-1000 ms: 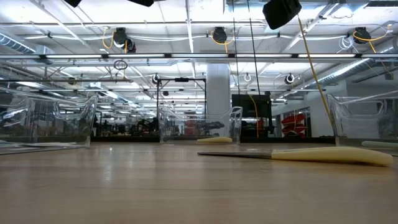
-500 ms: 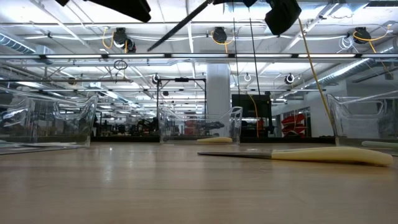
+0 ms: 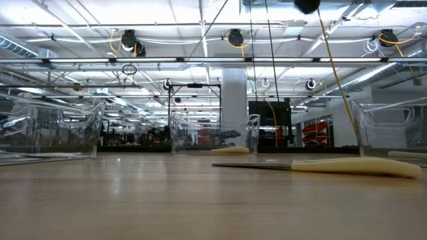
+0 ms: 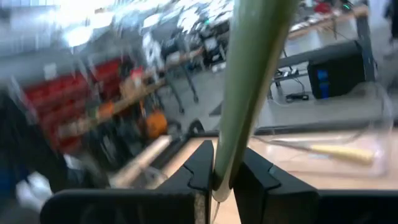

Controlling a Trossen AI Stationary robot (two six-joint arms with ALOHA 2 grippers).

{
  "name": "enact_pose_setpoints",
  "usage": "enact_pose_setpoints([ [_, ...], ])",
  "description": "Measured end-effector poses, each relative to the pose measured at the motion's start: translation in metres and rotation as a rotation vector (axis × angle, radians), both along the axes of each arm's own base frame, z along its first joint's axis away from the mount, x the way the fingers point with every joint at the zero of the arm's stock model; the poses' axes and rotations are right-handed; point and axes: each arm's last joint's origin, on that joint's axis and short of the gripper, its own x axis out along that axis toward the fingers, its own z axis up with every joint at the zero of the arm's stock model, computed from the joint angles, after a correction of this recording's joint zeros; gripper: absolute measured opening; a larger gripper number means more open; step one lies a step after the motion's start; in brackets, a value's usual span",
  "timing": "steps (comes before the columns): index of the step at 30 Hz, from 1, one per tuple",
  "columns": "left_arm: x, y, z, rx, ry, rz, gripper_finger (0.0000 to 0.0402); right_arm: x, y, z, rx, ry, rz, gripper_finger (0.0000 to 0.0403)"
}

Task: Sort silverware by color (type)
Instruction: Put the left green knife into the bottom right transparent bin

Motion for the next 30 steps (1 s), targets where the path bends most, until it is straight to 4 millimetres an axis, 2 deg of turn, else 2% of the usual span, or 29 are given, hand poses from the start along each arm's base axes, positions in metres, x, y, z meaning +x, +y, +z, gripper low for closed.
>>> enact_pose_setpoints([
  [3, -0.016, -0.011, 0.009, -0.026, -0.028, -0.049, 0.0227, -0.01, 0.004, 0.018, -0.065, 0.176, 0.08, 0.0032],
  [6, -0.03, -0.018, 0.018, -0.074, -0.067, -0.085, 0.0227, -0.019, 0.009, 0.03, -0.098, 0.283, 0.168, 0.0032],
  [10, -0.045, -0.03, 0.023, -0.12, -0.09, -0.131, 0.0227, -0.03, 0.013, 0.039, -0.132, 0.387, 0.263, 0.0032],
  [13, -0.051, -0.037, 0.023, -0.15, -0.107, -0.152, 0.0227, -0.036, 0.015, 0.038, -0.163, 0.462, 0.301, 0.0032],
  [19, -0.047, -0.047, 0.023, -0.24, -0.104, -0.185, 0.0227, -0.045, 0.013, 0.03, -0.147, 0.546, 0.335, 0.0032],
  [25, -0.034, -0.057, 0.027, -0.299, -0.087, -0.261, 0.0227, -0.048, 0.014, 0.026, -0.122, 0.587, 0.371, 0.0032],
  [30, -0.021, -0.049, 0.034, -0.298, -0.005, -0.308, 0.0227, -0.056, 0.017, 0.034, -0.086, 0.61, 0.458, 0.0032],
])
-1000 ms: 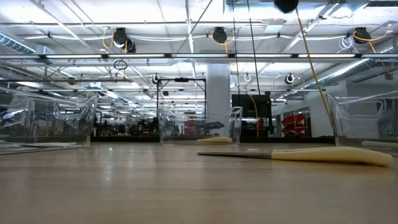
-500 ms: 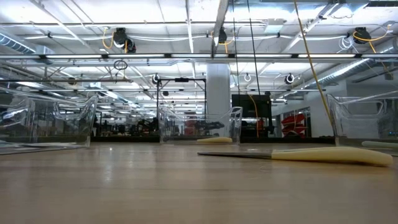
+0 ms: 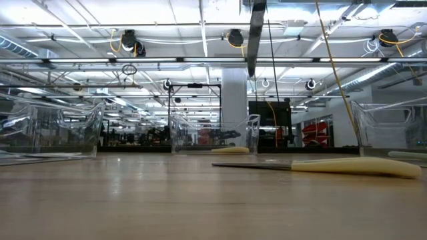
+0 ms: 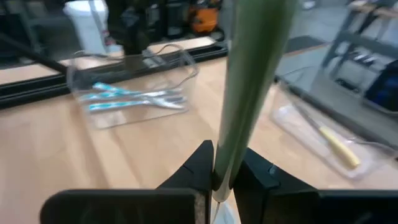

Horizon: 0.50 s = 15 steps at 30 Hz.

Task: Sort silverware by color (type)
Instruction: Put the left green knife into the bottom right transparent bin

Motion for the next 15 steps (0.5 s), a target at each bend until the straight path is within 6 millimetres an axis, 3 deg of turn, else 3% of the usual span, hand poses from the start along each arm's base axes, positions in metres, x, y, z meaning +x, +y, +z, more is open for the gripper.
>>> enact_pose_setpoints([
  [10, 0.015, 0.064, 0.049, 0.009, 0.09, -0.088, 0.0227, -0.032, 0.001, 0.025, 0.188, 0.01, 0.076, 0.0032],
  [15, 0.019, 0.097, 0.038, -0.06, 0.074, -0.08, 0.0227, -0.05, -0.005, 0.039, 0.267, 0.012, 0.084, 0.0032],
])
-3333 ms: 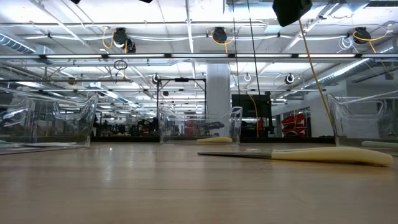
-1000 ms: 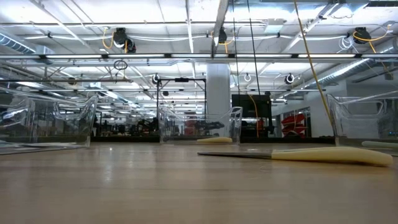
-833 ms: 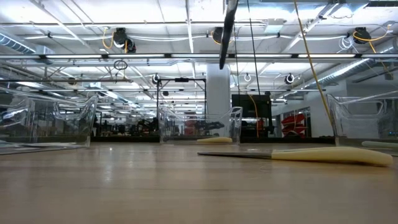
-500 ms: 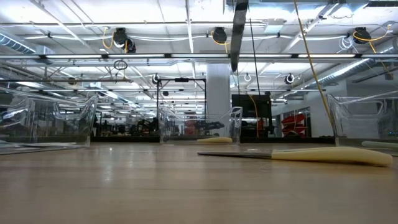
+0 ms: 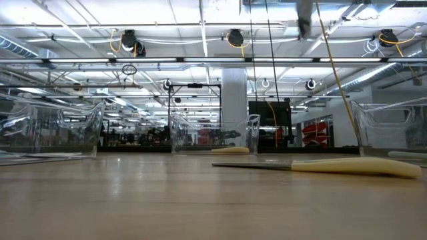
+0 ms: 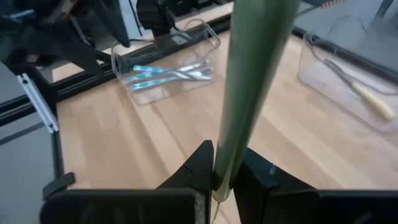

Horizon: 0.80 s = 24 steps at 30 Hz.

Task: Sort silverware by color (type)
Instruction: Put the left green knife into the bottom right transparent bin

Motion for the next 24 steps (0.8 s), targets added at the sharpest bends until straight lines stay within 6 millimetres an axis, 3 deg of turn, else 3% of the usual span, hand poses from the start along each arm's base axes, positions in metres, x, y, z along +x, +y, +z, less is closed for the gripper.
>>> enact_pose_setpoints([
  [7, 0.011, 0.01, -0.04, -0.091, -0.15, -0.061, 0.0227, -0.028, -0.025, 0.018, 0.126, 0.057, -0.051, 0.0032],
  [17, 0.019, 0.028, -0.059, -0.135, -0.152, -0.034, 0.0227, -0.062, -0.064, 0.044, 0.382, 0.135, -0.104, 0.0032],
  [24, 0.019, 0.032, -0.064, -0.142, -0.109, -0.008, 0.0227, -0.09, -0.089, 0.039, 0.471, 0.405, -0.274, 0.0032],
])
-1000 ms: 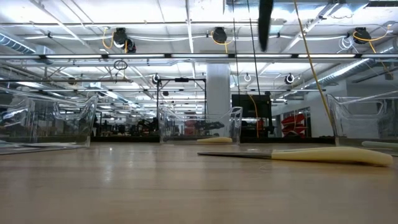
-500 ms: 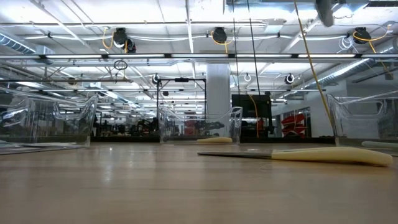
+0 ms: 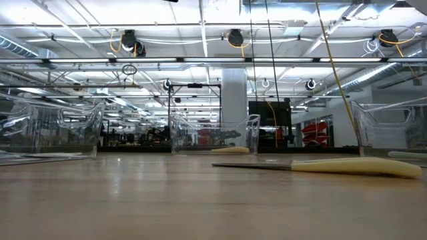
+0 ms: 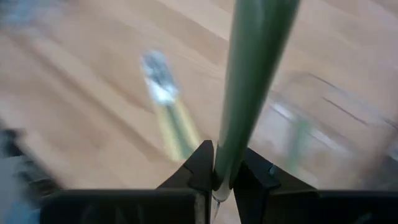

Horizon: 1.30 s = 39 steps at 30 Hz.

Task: Sort silverware by color (type)
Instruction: Put the left green knife into the bottom right transparent bin

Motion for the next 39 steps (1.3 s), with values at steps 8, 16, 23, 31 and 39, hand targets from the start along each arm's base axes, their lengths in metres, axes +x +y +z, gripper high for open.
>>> enact_pose_setpoints([
  [8, 0.0, 0.0, 0.0, -0.006, -0.001, 0.004, 0.0227, -0.004, -0.002, -0.006, 0.043, 0.105, -0.058, 0.0032],
  [16, 0.0, 0.0, 0.0, -0.008, -0.002, 0.005, 0.0227, -0.001, 0.0, -0.03, 0.041, 0.235, -0.055, 0.0032],
  [23, 0.002, 0.002, 0.0, -0.009, -0.002, 0.014, 0.0227, -0.001, -0.005, -0.052, -0.011, 0.311, -0.07, 0.0032],
  [31, 0.005, 0.009, -0.001, -0.023, 0.008, 0.047, 0.0227, -0.007, -0.009, -0.085, -0.01, 0.455, -0.096, 0.0039],
  [39, 0.004, 0.012, -0.003, -0.018, 0.027, 0.057, 0.0227, -0.006, -0.008, -0.11, -0.001, 0.435, -0.123, 0.0041],
])
